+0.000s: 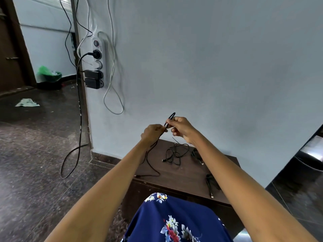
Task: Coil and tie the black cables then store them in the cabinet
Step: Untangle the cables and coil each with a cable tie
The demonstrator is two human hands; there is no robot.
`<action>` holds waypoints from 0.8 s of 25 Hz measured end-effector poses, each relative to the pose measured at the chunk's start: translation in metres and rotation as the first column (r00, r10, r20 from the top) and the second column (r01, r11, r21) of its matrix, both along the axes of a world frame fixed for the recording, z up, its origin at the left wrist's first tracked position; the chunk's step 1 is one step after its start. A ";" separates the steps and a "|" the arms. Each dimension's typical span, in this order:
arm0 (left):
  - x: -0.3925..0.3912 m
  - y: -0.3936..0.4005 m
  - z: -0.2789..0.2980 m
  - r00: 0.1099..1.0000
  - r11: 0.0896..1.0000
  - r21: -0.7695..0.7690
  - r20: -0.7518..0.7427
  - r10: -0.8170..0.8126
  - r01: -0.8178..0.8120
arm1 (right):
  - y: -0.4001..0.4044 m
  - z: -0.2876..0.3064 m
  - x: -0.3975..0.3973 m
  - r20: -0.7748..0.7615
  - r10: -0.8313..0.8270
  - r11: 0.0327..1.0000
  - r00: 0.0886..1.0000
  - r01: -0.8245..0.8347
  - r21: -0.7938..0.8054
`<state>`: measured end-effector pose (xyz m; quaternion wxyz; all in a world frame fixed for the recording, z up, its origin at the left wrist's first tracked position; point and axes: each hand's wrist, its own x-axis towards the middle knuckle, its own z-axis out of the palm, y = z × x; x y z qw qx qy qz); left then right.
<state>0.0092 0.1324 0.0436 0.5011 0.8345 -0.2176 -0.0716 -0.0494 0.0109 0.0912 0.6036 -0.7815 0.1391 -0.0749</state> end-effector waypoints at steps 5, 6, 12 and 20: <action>-0.020 -0.012 0.002 0.988 0.871 -0.490 -0.151 -0.038 -0.042 | -0.002 0.005 0.002 0.105 -0.176 0.940 0.979 0.136 0.312; -0.021 -0.008 0.001 0.966 0.852 -0.522 -0.200 -0.161 0.034 | -0.003 0.005 0.003 0.114 -0.248 0.901 0.962 0.186 0.392; -0.005 0.031 -0.008 0.903 0.940 -0.202 -0.279 -0.325 0.276 | -0.018 -0.017 -0.001 -0.118 -0.411 0.906 0.904 0.420 0.061; -0.007 0.017 0.018 0.924 0.960 -0.062 -0.262 -0.280 0.273 | -0.013 -0.039 -0.015 -0.075 0.166 0.754 0.983 -0.176 -0.633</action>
